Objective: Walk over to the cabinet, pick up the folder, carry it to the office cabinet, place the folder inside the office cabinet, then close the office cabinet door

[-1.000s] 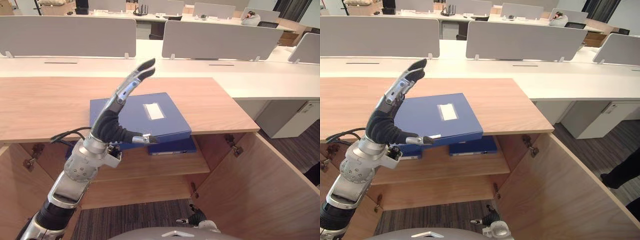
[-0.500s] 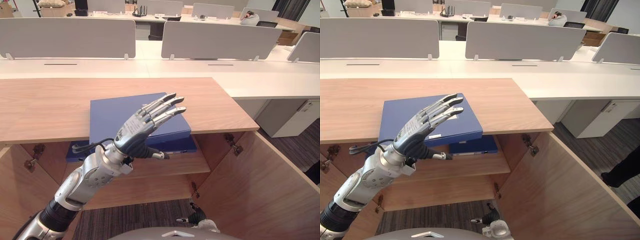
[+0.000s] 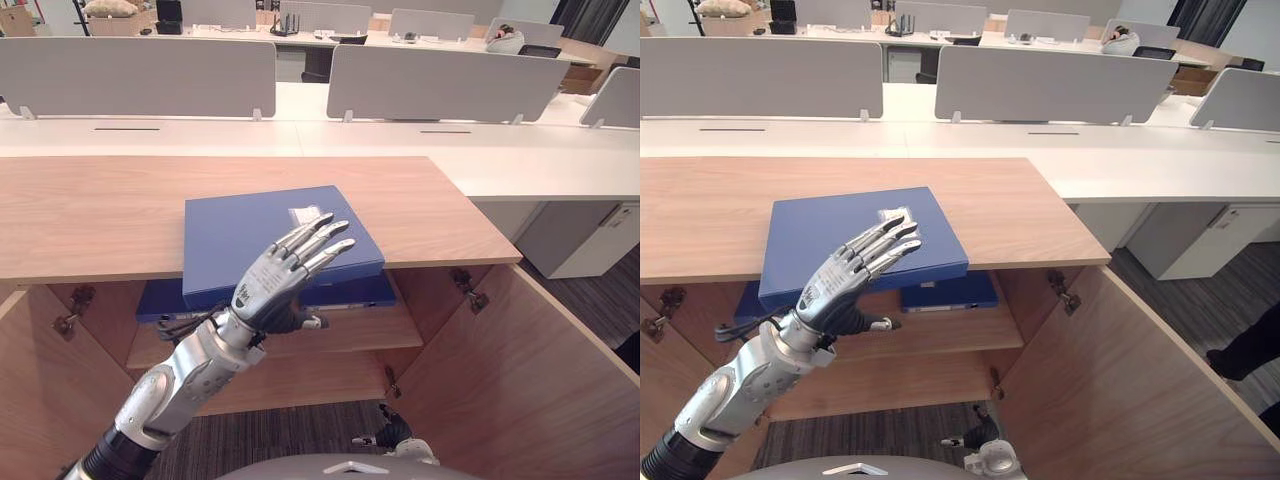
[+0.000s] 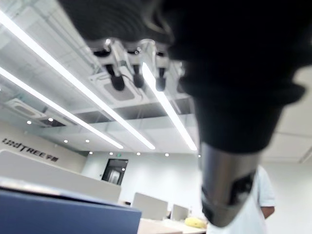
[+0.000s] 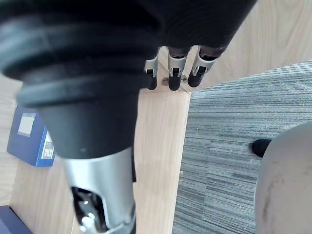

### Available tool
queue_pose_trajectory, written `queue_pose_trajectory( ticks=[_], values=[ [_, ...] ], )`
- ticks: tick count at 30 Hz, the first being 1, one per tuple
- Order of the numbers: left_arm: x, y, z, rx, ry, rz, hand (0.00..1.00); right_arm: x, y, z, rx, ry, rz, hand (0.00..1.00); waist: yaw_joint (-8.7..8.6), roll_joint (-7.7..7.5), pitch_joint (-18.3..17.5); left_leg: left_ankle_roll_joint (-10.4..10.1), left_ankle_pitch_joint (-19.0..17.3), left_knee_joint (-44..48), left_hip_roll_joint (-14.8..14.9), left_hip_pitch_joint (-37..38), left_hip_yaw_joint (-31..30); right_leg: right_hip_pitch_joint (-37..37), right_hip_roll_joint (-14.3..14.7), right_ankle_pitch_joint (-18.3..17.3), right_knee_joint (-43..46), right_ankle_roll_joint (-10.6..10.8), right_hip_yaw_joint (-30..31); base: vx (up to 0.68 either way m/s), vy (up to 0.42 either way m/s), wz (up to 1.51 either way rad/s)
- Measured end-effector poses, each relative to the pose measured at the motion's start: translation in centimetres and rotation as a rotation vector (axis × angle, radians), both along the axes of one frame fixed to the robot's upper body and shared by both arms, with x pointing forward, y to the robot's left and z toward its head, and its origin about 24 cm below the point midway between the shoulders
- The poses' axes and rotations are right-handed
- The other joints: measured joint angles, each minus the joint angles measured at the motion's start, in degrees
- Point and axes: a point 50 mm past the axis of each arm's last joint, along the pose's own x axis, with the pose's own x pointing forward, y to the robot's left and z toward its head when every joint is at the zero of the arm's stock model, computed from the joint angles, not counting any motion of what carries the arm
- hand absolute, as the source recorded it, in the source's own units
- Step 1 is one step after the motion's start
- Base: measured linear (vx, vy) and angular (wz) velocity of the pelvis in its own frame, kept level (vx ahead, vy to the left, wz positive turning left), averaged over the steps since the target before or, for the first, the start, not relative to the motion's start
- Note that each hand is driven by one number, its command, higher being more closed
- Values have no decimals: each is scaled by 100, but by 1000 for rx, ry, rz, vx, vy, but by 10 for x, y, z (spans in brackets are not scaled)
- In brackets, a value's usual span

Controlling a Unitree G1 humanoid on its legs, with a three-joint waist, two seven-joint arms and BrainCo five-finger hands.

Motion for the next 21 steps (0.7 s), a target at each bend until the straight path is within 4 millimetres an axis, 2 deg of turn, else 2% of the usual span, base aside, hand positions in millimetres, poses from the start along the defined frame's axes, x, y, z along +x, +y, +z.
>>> queue_pose_trajectory(
  ticks=[3,7,15,21],
  values=[
    [1,4,-3,10,-4,35,0,1,0,0,0,-3,1,0,5,-5,4,10,7,-1,-9,6,-19,11,2,-3,-23,-1,-24,-5,-3,1],
    [7,18,-11,41,2,139,0,3,0,1,0,-8,3,0,-2,-16,7,18,12,-1,-20,6,-67,52,-11,-4,-77,-4,-118,-17,-13,6],
    [9,33,-13,73,-33,255,0,3,1,1,-1,-7,12,0,18,-79,29,17,11,-2,-26,13,-209,226,-15,-2,-240,-5,-291,1,-21,10],
    [12,39,-19,89,-18,304,0,3,1,1,-1,-8,12,0,18,-81,36,11,5,-4,-25,10,-212,251,-13,0,-289,-6,-305,0,0,0]
  ],
)
